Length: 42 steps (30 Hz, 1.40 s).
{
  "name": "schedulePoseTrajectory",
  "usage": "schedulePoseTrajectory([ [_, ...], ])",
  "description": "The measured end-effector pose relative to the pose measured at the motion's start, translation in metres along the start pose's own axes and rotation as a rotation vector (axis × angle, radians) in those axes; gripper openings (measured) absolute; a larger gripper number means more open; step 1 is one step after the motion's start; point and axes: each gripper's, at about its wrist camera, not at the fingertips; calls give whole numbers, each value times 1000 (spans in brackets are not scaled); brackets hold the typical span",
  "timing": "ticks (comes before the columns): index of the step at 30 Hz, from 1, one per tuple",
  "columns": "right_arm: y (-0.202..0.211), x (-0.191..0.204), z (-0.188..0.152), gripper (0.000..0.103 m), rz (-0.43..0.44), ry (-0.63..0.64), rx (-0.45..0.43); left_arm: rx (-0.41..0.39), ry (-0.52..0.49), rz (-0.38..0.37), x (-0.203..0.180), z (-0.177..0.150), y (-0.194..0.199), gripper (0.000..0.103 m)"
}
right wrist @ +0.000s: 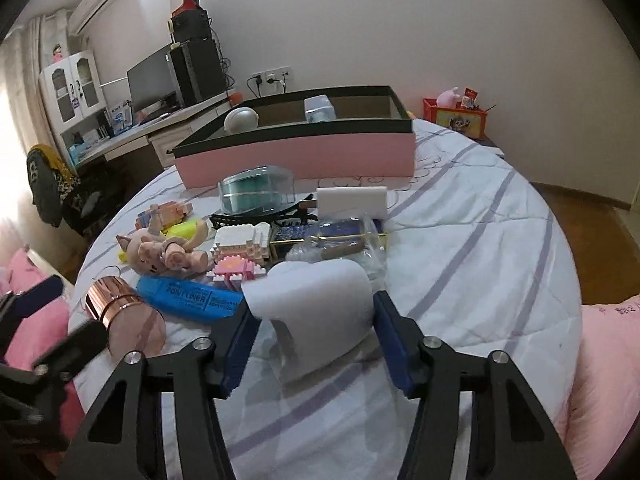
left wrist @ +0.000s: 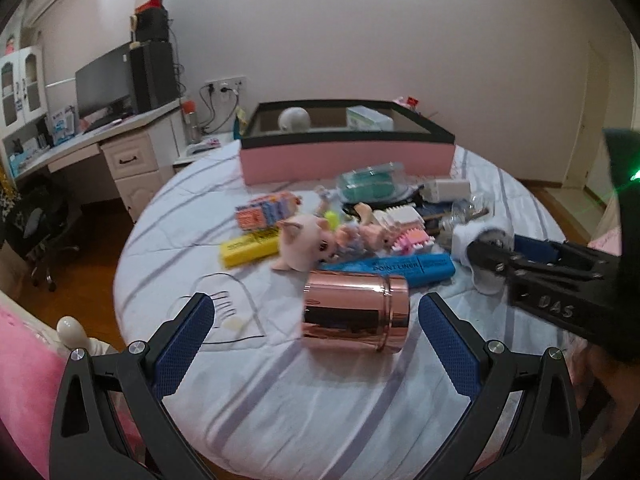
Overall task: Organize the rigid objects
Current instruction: 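Grasp the copper metal canister with the left tool while the right tool grasps the white roll, then carry the canister and roll into the pink box and open both tools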
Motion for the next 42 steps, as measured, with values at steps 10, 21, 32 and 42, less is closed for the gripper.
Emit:
schedulePoseTrajectory([
  [10,7,-7,-3,48,3,3,-3,64,-3,-81,-3,5,-35,55],
  [21,26,-3,0,48,-8,11,-67,-14,-47,-54,-8,7,-3,54],
  [32,85,15,14,48,-23,35,-251,-268,-27,53,-8,41,74,54],
  [42,134,35,36,48,-36,72,-394,-427,23,83,1,57,127,55],
])
Point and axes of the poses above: each gripper's, at about its wrist camera, not at the fingertips, and y roughly against the way its jaws point, x to its left, z to its top, and after that the axes turned 13 degrees about x, right-handed
